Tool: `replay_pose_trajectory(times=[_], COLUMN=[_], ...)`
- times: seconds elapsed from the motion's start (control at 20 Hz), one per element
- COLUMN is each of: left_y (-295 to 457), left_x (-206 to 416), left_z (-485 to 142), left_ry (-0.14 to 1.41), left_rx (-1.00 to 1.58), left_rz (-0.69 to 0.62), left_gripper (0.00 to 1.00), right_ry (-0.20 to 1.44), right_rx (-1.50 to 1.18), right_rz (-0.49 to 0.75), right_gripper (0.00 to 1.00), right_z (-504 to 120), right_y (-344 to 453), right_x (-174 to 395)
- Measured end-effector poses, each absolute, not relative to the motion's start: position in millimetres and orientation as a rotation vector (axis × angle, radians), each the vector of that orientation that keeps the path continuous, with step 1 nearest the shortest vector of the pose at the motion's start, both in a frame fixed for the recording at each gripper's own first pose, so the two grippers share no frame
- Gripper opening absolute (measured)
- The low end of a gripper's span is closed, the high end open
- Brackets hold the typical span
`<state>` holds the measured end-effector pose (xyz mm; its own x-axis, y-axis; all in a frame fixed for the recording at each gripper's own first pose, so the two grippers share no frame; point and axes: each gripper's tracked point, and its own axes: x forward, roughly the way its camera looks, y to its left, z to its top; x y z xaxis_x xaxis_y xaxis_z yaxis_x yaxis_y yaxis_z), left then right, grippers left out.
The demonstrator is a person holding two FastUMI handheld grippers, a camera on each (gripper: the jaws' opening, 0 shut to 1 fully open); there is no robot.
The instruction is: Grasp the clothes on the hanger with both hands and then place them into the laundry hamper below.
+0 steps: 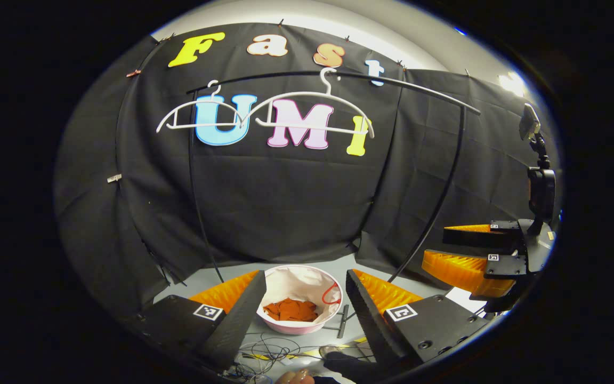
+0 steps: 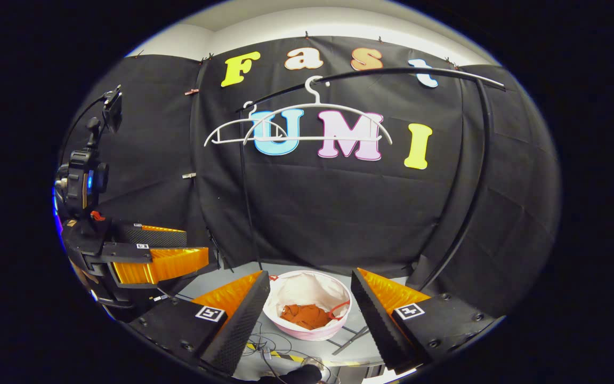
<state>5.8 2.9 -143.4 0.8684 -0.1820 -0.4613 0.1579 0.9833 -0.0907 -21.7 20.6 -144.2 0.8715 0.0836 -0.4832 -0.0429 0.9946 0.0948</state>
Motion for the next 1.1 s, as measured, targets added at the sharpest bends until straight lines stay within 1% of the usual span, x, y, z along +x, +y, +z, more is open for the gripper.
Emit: replay_pose_trajectory(times=[0.4, 0.5, 0.55, 0.6, 0.8, 0.85, 0.95, 1.0, 1.05, 1.1], left_y=[-8.6, -13.7, -13.4, -16.1, -29.1, -32.5, -34.9, -36.4, -38.1, -40.9], left_x=[11.3, 13.8, 14.1, 14.8, 11.4, 9.2, 8.1, 6.6, 3.7, 1.4], left_z=[-98.6, -84.0, -76.4, -67.6, -23.8, -12.1, 6.9, 15.6, 22.8, 33.4], left_ry=[0.397, 0.365, 0.344, 0.323, 0.213, 0.186, 0.138, 0.121, 0.097, 0.068], left_rx=[-0.06, -0.065, -0.066, -0.067, -0.06, -0.058, -0.052, -0.044, -0.035, -0.028], left_rz=[-0.14, -0.126, -0.114, -0.108, -0.099, -0.099, -0.089, -0.084, -0.078, -0.075], left_gripper=[0.95, 0.95, 0.95, 0.95, 0.95, 0.92, 0.92, 0.92, 0.95, 0.95], right_ry=[0.415, 0.381, 0.376, 0.361, 0.236, 0.203, 0.137, 0.106, 0.078, 0.049], right_rx=[0.084, 0.083, 0.091, 0.098, 0.099, 0.105, 0.127, 0.136, 0.145, 0.153], right_rz=[0.133, 0.133, 0.139, 0.142, 0.13, 0.128, 0.129, 0.126, 0.122, 0.117], right_gripper=[0.99, 0.99, 0.96, 0.98, 0.98, 0.95, 1.0, 1.0, 0.96, 0.98], right_z=[-104.6, -95.6, -92.1, -85.3, -41.9, -30.0, -7.1, 2.3, 11.7, 21.2], right_y=[10.4, 3.3, 2.1, 0.5, -11.4, -13.5, -14.7, -15.7, -18.4, -21.6], right_x=[-7.9, 2.5, 5.3, 7.7, 16.5, 17.7, 18.9, 17.4, 15.9, 13.8])
